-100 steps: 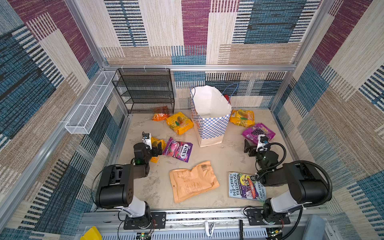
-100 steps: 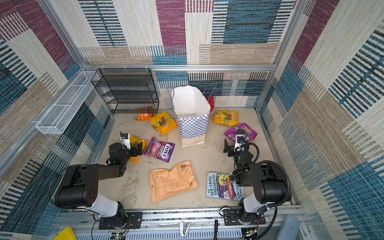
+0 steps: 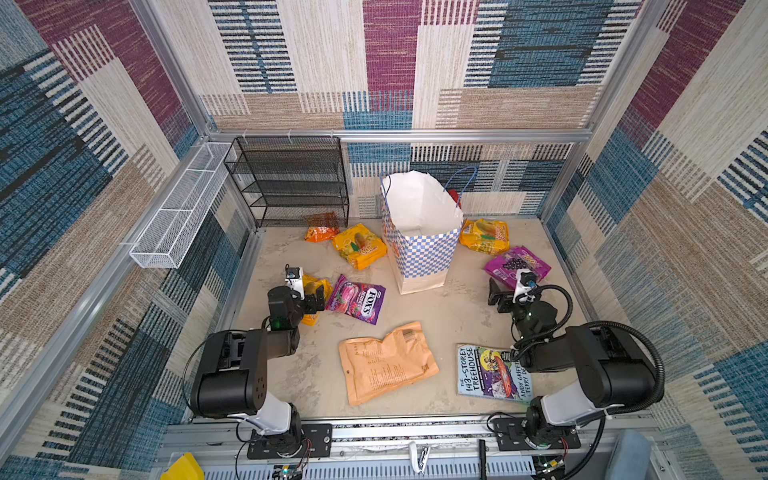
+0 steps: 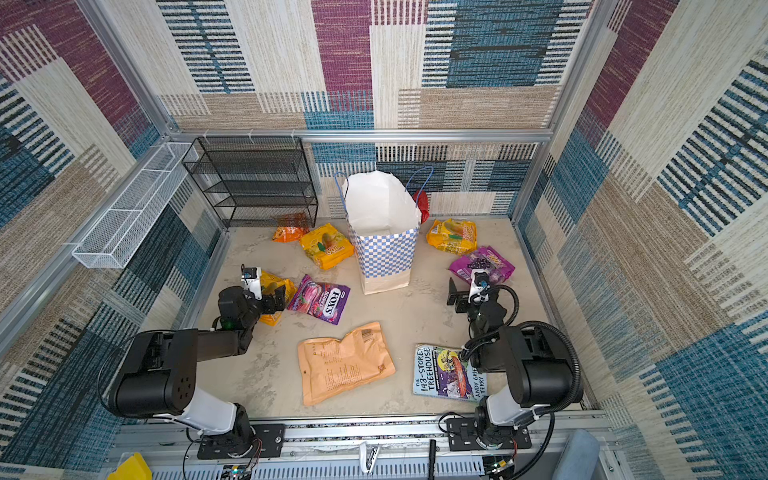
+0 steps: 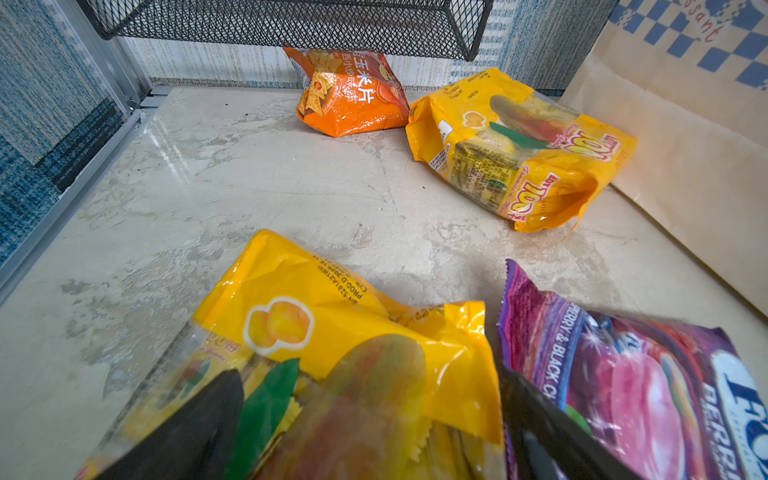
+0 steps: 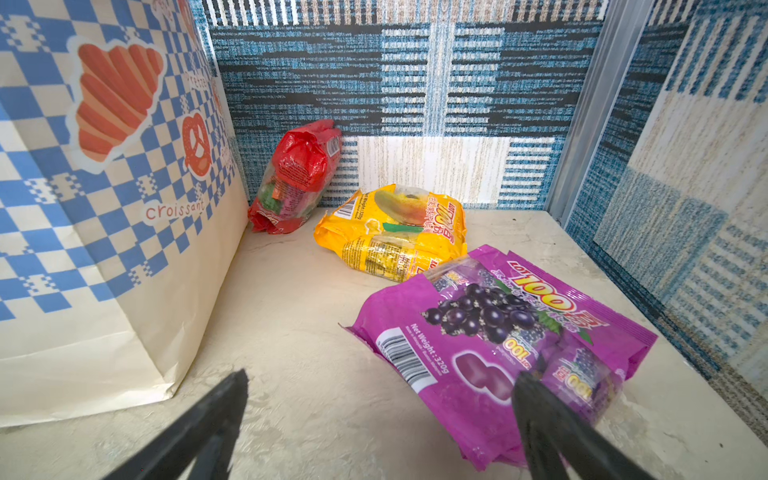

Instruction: Place the snacks into the paper bag

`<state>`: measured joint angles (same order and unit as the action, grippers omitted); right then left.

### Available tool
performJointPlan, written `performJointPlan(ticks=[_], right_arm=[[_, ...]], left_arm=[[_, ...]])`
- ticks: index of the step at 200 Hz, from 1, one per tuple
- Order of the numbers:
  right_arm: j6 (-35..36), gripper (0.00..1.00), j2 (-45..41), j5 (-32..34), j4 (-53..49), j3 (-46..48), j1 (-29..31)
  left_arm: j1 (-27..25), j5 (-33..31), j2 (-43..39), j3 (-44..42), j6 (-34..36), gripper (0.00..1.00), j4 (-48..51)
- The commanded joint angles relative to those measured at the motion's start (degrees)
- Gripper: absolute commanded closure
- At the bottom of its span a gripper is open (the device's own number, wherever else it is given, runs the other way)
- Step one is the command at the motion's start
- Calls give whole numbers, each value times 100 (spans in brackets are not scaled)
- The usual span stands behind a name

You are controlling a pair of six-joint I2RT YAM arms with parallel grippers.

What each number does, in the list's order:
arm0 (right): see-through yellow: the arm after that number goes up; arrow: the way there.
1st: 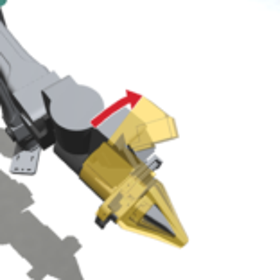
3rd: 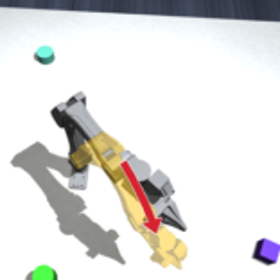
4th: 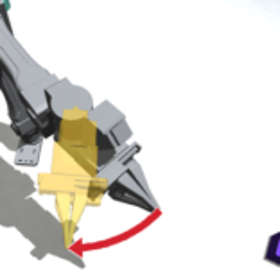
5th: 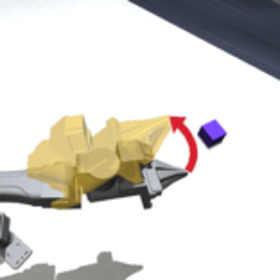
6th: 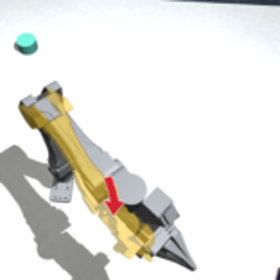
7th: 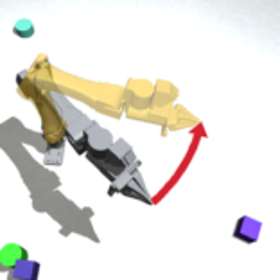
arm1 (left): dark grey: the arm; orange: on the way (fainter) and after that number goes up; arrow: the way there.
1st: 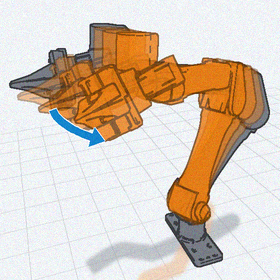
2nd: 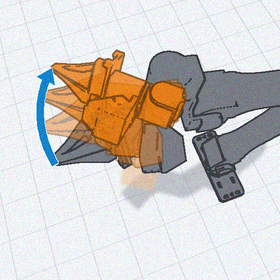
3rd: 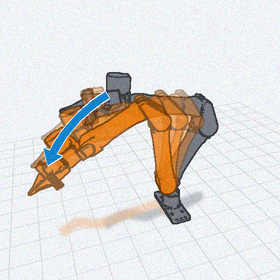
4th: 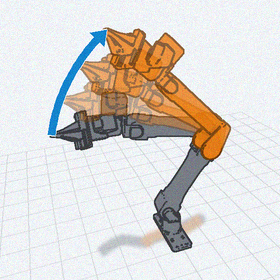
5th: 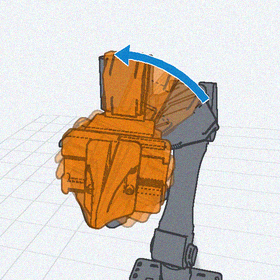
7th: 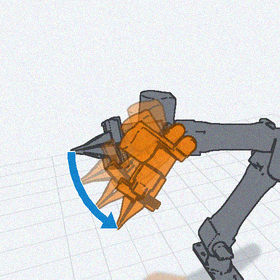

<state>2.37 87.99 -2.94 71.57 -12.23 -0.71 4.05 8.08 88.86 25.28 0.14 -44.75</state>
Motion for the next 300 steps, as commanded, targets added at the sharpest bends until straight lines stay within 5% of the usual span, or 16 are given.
performJointPlan(ticks=[1,95,107,130,152,166,191,223,256,300], right_arm=[[-37,0,0,-14,94,-34,0],[-128,0,-88,133,43,-47,-29],[-228,0,-548,345,-581,-202,-32],[-625,0,-1482,771,-2016,-658,-32],[-1602,0,-2309,1291,-3136,-1073,-28],[-2157,0,-2567,1726,-4183,-1488,-34],[-3125,0,-2818,2091,-5753,-2086,-34],[-3649,0,-3476,932,-6317,-2123,-31],[-3717,1,-3806,219,-6913,-2212,-30],[-3388,0,-3799,-574,-7572,-2366,-8]], left_arm=[[-1,80,-11,11,56,1,-113],[8,63,-25,0,21,1,-123],[-54,-502,-263,-55,-118,0,-26],[-301,-1452,-1412,188,-253,1,1425],[-405,-2178,-2570,1057,-2190,1,4136],[-405,-1759,-3035,1231,-2731,0,4668],[-331,-1205,-3816,1255,-5103,1,6041],[-431,808,-4538,1188,-5294,1,6745],[-1777,413,-5086,1145,-5770,1,8248],[-3522,-368,-4969,837,-6852,0,8218]])
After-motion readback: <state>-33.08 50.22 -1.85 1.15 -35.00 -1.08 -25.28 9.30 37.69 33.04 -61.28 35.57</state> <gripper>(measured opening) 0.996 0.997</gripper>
